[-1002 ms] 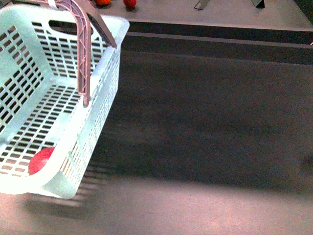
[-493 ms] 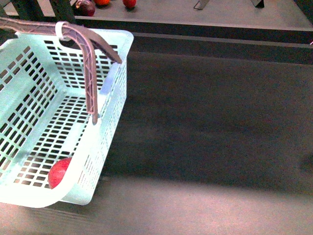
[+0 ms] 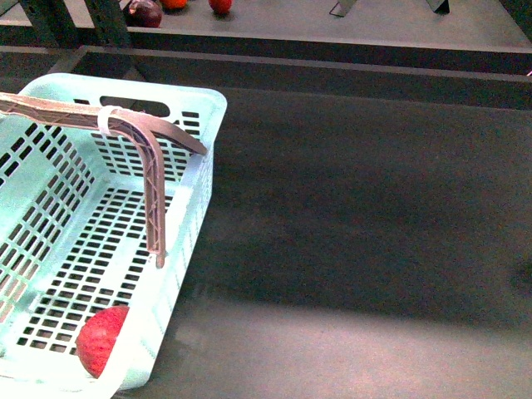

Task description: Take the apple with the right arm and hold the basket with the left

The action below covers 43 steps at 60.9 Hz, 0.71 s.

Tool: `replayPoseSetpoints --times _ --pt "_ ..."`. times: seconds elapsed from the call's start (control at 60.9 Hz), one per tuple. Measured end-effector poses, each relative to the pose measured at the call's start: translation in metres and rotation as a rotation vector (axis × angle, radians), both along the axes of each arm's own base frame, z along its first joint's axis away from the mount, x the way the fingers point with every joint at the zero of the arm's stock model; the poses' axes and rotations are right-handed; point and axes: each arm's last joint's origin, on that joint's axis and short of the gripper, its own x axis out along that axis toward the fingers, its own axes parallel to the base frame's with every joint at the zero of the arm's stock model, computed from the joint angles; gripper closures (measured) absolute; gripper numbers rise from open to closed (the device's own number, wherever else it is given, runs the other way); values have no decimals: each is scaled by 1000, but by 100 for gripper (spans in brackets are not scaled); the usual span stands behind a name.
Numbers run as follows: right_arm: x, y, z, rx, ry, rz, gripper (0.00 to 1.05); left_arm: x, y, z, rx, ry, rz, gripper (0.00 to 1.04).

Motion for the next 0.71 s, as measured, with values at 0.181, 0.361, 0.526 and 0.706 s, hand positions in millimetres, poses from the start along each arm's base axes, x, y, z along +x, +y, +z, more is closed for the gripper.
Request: replayPoseSetpoints --times 0.181,0.361,0.526,0.706 --pt "0 0 0 0 0 0 9 -24 -9 42 61 -118 59 7" --pt "0 0 0 0 0 0 9 -27 -10 42 219 -315 -48 16" --pt "0 0 0 0 0 0 9 -57 -1 29 940 -665 -308 47" --pt "0 0 0 0 0 0 9 -85 7 19 1316 -650 -438 81"
